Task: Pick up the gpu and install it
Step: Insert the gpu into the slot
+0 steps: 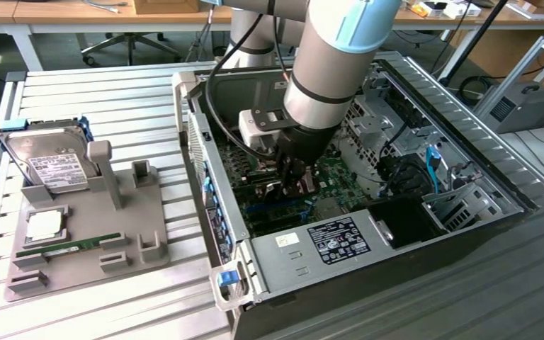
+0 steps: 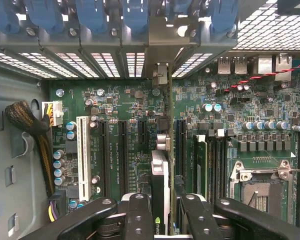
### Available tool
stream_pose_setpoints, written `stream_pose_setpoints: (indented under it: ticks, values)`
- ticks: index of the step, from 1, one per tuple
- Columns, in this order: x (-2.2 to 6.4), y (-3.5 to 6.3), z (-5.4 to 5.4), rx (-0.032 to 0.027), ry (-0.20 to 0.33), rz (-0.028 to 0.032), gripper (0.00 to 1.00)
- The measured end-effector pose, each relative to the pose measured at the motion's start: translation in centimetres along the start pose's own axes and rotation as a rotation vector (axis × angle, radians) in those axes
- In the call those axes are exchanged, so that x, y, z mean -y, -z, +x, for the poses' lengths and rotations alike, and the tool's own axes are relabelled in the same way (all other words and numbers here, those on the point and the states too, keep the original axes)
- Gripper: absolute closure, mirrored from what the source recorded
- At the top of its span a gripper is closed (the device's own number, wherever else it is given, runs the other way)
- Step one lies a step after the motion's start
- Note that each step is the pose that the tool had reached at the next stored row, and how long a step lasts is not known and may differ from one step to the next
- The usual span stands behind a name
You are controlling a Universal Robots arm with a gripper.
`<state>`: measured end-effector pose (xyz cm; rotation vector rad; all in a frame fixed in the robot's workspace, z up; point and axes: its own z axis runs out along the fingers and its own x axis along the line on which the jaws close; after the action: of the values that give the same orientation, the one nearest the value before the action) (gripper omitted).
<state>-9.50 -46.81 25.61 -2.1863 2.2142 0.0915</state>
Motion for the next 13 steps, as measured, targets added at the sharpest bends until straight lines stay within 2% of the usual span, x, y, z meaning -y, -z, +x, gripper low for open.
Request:
stream_pose_setpoints:
  ticks: [13]
  values:
    - [-0.15, -0.14, 0.01, -0.0001, 0.0, 0.0, 0.73]
